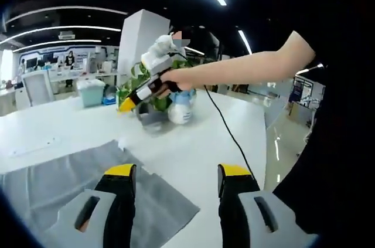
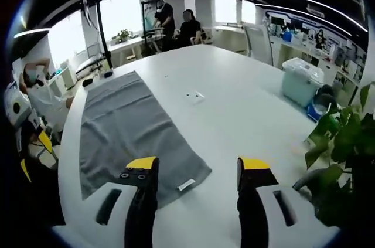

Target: Fold the towel on the table until its edges align and the towel forms a compact rectangular stack.

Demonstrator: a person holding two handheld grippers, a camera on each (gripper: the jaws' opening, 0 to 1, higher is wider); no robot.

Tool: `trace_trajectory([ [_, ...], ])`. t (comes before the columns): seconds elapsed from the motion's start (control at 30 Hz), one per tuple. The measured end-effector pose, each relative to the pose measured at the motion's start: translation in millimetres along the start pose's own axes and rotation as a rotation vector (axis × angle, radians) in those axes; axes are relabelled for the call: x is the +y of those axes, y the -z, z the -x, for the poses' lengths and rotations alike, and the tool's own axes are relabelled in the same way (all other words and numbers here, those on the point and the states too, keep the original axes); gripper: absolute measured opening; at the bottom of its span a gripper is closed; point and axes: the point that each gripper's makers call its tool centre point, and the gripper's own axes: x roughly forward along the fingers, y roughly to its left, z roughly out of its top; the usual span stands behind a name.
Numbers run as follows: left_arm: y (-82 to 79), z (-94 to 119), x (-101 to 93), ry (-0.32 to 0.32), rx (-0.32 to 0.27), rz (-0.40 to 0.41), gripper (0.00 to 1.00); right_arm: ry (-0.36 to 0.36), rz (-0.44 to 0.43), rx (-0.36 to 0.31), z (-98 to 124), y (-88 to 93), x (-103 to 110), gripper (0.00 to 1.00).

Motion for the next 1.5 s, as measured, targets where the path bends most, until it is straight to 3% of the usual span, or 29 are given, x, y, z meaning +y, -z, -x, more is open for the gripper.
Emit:
trace_trajectory([
  [0.2, 16.3, -14, -11.1, 0.049, 0.047, -0.059, 0.43, -0.01, -0.091, 0.023, -19, 18.4, -7, 0.51],
  [0.3, 28.1, -18, -12.1, 0.058, 0.086, -0.079, 0.42, -0.01, -0.174, 0.016, -26, 23.3, -11, 0.5],
  [0.5, 59.9, -21, -20.9, 0.098, 0.191, -0.146, 0.36, -0.019, -0.203, -0.007, -37, 24.9, -13, 0.44],
  [0.8, 89.9, -39, -29.7, 0.177, 0.295, -0.213, 0.32, -0.037, -0.289, 0.001, -52, 36.0, -13, 0.38],
  [0.9, 99.4, -44, -31.0, 0.21, 0.329, -0.226, 0.31, -0.038, -0.272, 0.025, -56, 44.0, -11, 0.36],
  [1.13, 106.4, -56, -39.1, 0.278, 0.31, -0.268, 0.22, -0.038, -0.261, 0.042, -57, 51.0, -14, 0.31],
  [1.23, 115.8, -63, -40.2, 0.305, 0.339, -0.297, 0.2, -0.035, -0.251, 0.046, -57, 52.7, -15, 0.27],
  [1.5, 122.1, -71, -39.1, 0.34, 0.368, -0.255, 0.2, -0.041, -0.216, 0.081, -61, 61.9, -18, 0.23],
])
